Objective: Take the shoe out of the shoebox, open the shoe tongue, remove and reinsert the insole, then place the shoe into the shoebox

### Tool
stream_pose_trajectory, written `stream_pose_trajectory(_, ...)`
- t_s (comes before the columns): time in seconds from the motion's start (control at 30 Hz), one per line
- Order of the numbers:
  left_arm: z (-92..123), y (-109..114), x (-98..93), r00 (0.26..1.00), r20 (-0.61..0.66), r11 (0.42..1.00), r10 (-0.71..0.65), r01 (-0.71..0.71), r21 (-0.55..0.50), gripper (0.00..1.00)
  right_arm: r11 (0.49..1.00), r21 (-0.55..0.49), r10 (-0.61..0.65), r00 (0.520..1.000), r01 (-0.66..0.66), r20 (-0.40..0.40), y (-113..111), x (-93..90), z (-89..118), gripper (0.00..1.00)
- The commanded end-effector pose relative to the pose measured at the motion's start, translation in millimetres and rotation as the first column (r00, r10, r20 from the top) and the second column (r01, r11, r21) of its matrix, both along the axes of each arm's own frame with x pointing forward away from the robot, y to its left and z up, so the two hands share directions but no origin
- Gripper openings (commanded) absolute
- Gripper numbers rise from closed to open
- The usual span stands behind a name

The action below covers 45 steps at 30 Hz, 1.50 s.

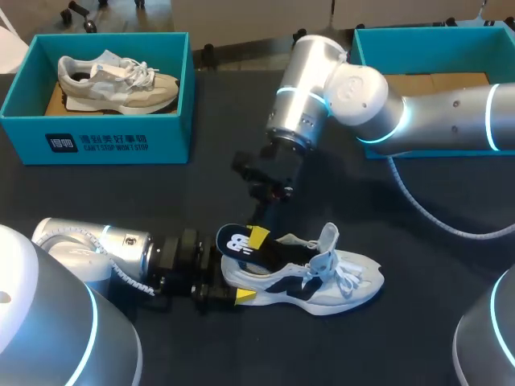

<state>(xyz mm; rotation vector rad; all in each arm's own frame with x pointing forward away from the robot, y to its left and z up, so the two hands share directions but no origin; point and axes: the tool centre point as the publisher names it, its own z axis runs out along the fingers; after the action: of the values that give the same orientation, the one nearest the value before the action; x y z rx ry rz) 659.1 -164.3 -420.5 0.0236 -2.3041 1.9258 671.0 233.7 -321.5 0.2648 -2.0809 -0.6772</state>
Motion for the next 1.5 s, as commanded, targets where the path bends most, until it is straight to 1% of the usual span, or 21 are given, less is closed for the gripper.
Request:
stream_pose_trajectory(0.03, -2.0, -0.9, 0.9, 1.000, 0.000, 1.000, 0.001, -0.001, 0.002, 0.00, 1.000, -0.002, 0.022, 1.000, -0.022, 0.007, 7.5, 3.0, 3.4, 0.00)
stream_pose_trajectory(0.13, -2.0, -0.9, 0.9, 1.000, 0.000, 1.000, 0.001, -0.001, 0.002, 0.00, 1.000, -0.002, 0.030, 0.999, -0.030, 0.011, 9.2, 3.5, 4.4, 0.01)
stream_pose_trajectory(0.17, -2.0, -0.9, 0.9, 1.000, 0.000, 1.000, 0.001, -0.001, 0.002, 0.00, 1.000, -0.003, 0.031, 0.999, -0.031, 0.012, 9.2, 3.5, 4.5, 0.15)
stream_pose_trajectory(0.23, -2.0, -0.9, 0.9, 1.000, 0.000, 1.000, 0.001, -0.001, 0.002, 0.00, 1.000, -0.004, 0.019, 1.000, -0.019, 0.011, 6.2, 2.3, 2.6, 0.33)
stream_pose_trajectory(0.3, -2.0, -0.9, 0.9, 1.000, 0.000, 1.000, 0.001, -0.001, 0.002, 0.00, 1.000, 0.000, 0.004, 1.000, -0.004, 0.008, 2.5, 0.6, 0.4, 0.37)
stream_pose_trajectory(0.4, -2.0, -0.9, 0.9, 1.000, 0.000, 1.000, 0.001, -0.001, 0.002, 0.00, 1.000, 0.004, -0.011, 1.000, 0.011, 0.002, -1.5, -2.0, -2.8, 0.40)
stream_pose_trajectory(0.57, -2.0, -0.9, 0.9, 1.000, 0.000, 1.000, 0.001, -0.001, 0.002, 0.00, 1.000, 0.008, -0.028, 1.000, 0.028, -0.006, -7.0, -5.2, -6.6, 0.40)
stream_pose_trajectory(0.63, -2.0, -0.9, 0.9, 1.000, 0.000, 1.000, 0.001, -0.001, 0.002, 0.00, 0.999, 0.010, -0.040, 0.999, 0.040, -0.009, -10.0, -6.4, -8.7, 0.38)
stream_pose_trajectory(0.9, -2.0, -0.9, 0.9, 1.000, 0.000, 1.000, 0.001, -0.001, 0.002, 0.00, 0.999, 0.016, -0.049, 0.999, 0.049, -0.005, -8.3, -10.5, -9.8, 0.27)
stream_pose_trajectory(1.2, -2.0, -0.9, 0.9, 1.000, 0.000, 1.000, 0.001, -0.001, 0.002, 0.00, 0.997, 0.023, -0.072, 0.997, 0.072, 0.004, -7.0, -13.1, -12.4, 0.27)
stream_pose_trajectory(1.27, -2.0, -0.9, 0.9, 1.000, 0.000, 1.000, 0.001, -0.001, 0.002, 0.00, 0.997, 0.024, -0.076, 0.997, 0.076, 0.002, -6.8, -12.8, -13.3, 0.24)
stream_pose_trajectory(1.3, -2.0, -0.9, 0.9, 1.000, 0.000, 1.000, 0.001, -0.001, 0.002, 0.00, 0.997, 0.026, -0.079, 0.997, 0.079, -0.004, -7.0, -12.7, -14.2, 0.21)
stream_pose_trajectory(1.37, -2.0, -0.9, 0.9, 1.000, 0.000, 1.000, 0.001, -0.001, 0.002, 0.00, 0.995, 0.025, -0.094, 0.995, 0.095, -0.017, -8.1, -12.8, -16.0, 0.00)
stream_pose_trajectory(1.5, -2.0, -0.9, 0.9, 1.000, 0.000, 1.000, 0.001, -0.001, 0.002, 0.00, 0.994, 0.025, -0.109, 0.994, 0.110, -0.025, -8.6, -13.2, -16.8, 0.00)
